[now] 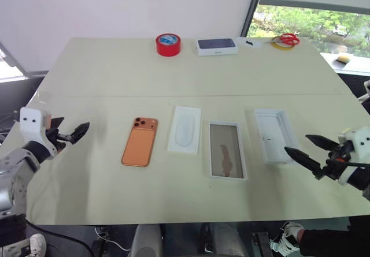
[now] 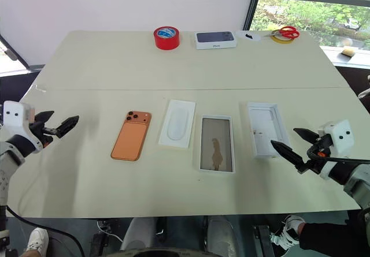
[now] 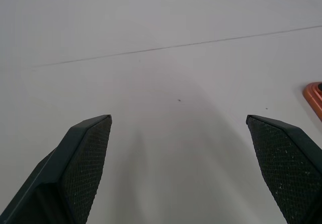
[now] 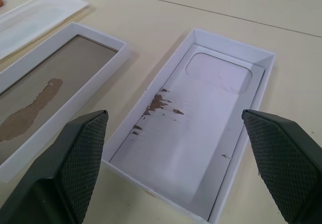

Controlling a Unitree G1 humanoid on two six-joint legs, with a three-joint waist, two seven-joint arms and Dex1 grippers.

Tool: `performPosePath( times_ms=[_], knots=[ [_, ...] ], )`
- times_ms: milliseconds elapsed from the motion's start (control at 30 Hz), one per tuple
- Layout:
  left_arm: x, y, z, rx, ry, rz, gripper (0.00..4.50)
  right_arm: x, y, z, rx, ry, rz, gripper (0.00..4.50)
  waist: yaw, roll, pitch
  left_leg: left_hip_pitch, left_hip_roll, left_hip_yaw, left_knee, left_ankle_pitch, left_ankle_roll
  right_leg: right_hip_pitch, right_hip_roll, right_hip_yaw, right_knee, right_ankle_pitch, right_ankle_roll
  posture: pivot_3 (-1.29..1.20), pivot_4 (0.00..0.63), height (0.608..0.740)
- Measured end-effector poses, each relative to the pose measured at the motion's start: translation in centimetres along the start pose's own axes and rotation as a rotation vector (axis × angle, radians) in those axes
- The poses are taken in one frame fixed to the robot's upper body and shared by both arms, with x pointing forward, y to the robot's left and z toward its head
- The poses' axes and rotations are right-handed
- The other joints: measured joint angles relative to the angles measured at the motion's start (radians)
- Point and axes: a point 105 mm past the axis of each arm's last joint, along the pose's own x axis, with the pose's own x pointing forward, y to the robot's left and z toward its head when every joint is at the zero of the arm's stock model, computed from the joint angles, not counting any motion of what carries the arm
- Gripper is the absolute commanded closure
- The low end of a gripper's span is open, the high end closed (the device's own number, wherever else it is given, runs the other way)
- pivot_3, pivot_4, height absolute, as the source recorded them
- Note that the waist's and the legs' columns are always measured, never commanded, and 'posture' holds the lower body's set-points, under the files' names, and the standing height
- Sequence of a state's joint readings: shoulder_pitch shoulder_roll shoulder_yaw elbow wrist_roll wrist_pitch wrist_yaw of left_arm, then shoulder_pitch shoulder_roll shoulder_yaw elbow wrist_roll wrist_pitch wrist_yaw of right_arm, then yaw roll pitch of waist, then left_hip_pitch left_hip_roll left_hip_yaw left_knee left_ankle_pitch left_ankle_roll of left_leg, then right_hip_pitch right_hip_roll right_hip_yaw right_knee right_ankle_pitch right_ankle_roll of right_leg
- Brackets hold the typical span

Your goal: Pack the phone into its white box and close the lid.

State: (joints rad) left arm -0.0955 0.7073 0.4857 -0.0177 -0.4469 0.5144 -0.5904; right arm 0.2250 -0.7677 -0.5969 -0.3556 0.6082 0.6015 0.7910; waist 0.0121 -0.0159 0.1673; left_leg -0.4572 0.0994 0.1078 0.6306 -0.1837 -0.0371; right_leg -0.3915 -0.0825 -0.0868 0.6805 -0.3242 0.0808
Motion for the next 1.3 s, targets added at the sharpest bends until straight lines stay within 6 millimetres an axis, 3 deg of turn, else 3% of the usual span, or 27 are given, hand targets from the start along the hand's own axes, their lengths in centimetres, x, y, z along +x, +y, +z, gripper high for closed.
performPosePath(
  times_ms=[300, 533, 633, 733, 833, 967, 1133, 1300],
  knots=[
    [-0.1, -0.1, -0.2, -0.003, 0.002, 0.000, 0.00, 0.4, 0.2, 1.0, -0.005, -0.034, 0.017, 0.05, 0.000, 0.000, 0.000, 0.000, 0.000, 0.000, 0.000, 0.000, 0.000, 0.000, 0.000, 0.000, 0.000, 0.000, 0.000, 0.00, 0.150, 0.730],
    [-0.3, -3.0, 0.7, -0.038, -0.052, -0.047, 0.00, 0.5, 0.3, 1.8, -0.026, -0.027, 0.061, 0.05, 0.001, 0.000, 0.000, 0.000, 0.000, 0.000, 0.000, 0.000, 0.000, 0.001, 0.000, 0.000, 0.000, 0.000, 0.000, 0.00, 0.150, 0.730],
    [0.1, -5.3, 1.1, -0.081, -0.082, -0.099, 0.00, 0.6, 0.3, 2.1, -0.033, -0.038, 0.073, 0.05, 0.001, 0.000, 0.000, 0.001, 0.000, 0.000, 0.001, 0.000, 0.000, 0.002, 0.000, 0.000, 0.000, 0.000, 0.000, 0.00, 0.150, 0.730],
    [0.7, -9.3, 0.9, -0.138, -0.053, -0.240, 0.00, 1.4, 1.4, 2.5, -0.055, -0.022, 0.129, 0.05, 0.000, 0.000, 0.000, 0.001, 0.000, 0.000, 0.001, 0.000, 0.000, 0.002, 0.000, 0.000, 0.000, 0.000, 0.000, 0.00, 0.150, 0.730],
    [1.2, -13.2, 2.0, -0.192, -0.046, -0.395, 0.00, 2.2, 2.8, 4.1, -0.136, -0.039, 0.184, 0.05, 0.000, 0.000, 0.000, 0.001, 0.000, -0.001, 0.001, 0.000, 0.000, 0.002, 0.001, 0.000, 0.001, 0.000, 0.000, 0.00, 0.150, 0.730],
    [2.1, -17.2, 1.5, -0.207, 0.062, -0.501, 0.00, 3.1, 4.2, 4.3, -0.183, -0.015, 0.218, 0.05, 0.002, 0.000, 0.000, 0.001, 0.000, -0.001, 0.002, 0.000, 0.000, 0.002, 0.001, 0.000, 0.001, 0.000, 0.000, 0.00, 0.150, 0.730],
    [5.1, -20.1, 3.3, -0.283, 0.131, -0.478, 0.00, 4.6, 7.6, 5.3, -0.250, -0.030, 0.317, 0.05, 0.002, -0.002, 0.000, 0.000, -0.001, -0.003, 0.003, 0.000, 0.001, 0.003, 0.001, 0.000, 0.001, 0.000, 0.001, 0.00, 0.150, 0.730],
    [6.6, -22.3, 2.4, -0.355, 0.304, -0.472, 0.00, 5.9, 10.1, 5.4, -0.268, -0.021, 0.377, 0.05, -0.001, -0.003, 0.001, 0.000, -0.001, -0.003, 0.002, 0.000, 0.000, 0.002, 0.001, 0.000, 0.001, 0.000, 0.001, 0.00, 0.150, 0.730]
  ],
)
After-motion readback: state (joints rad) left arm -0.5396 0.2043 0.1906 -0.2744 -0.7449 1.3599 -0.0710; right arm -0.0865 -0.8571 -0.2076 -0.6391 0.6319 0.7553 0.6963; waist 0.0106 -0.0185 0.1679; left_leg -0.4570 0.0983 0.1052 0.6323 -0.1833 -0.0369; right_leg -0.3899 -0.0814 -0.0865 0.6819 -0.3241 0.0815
